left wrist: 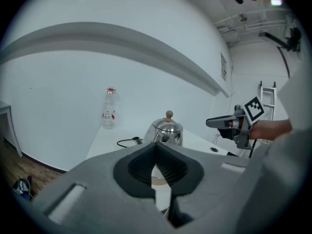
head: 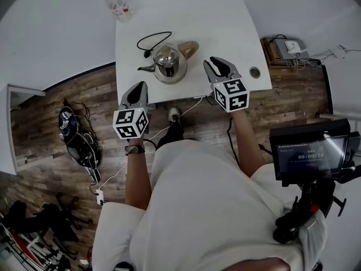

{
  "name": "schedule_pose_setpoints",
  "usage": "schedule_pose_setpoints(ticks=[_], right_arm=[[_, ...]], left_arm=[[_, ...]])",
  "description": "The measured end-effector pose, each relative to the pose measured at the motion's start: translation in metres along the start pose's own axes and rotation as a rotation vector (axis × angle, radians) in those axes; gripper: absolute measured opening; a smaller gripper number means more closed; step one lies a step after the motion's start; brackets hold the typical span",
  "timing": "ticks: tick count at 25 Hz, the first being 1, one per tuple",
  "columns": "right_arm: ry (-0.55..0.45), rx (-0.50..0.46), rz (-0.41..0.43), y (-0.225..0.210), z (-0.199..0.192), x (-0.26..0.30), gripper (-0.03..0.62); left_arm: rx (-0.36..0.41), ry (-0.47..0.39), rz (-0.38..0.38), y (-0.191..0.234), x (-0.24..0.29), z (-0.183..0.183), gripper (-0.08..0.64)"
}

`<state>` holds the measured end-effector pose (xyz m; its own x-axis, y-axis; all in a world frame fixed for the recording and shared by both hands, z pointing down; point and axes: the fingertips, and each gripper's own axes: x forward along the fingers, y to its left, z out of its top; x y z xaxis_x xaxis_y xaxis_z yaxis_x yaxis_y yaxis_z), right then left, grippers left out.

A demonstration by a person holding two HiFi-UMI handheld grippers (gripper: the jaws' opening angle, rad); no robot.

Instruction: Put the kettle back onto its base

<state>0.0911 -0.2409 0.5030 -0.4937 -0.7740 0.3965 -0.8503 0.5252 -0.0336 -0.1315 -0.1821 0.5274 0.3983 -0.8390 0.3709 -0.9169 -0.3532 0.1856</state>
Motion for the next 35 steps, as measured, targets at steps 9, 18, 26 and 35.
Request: schedule_pose_setpoints(ticks=[9,18,26,35], right_arm=[[-0.106,-0.106,-0.047,0.023,0.058,-0.082,-0.002],[-0.180,-0.118,0.003,0.060,0.110,-0.157,-0.002],[-0.238,-0.098,0.001,0.067,0.141,-0.174,-0.002],[-0.247,-0.084,-0.027,0.067,0.153,-0.170,-0.002]], left_arm=[[0.160,-0.141,0.000,-0.054,-0.051,0.073,0.006],[0.327,-0.318,0.030,-0.115,-0.129,0.148,0.005],[0.329,-0.375,0.022,-0.113,-0.149,0.178,0.006],[0.326,-0.379,-0.005,-0.105,-0.143,0.192,0.006]])
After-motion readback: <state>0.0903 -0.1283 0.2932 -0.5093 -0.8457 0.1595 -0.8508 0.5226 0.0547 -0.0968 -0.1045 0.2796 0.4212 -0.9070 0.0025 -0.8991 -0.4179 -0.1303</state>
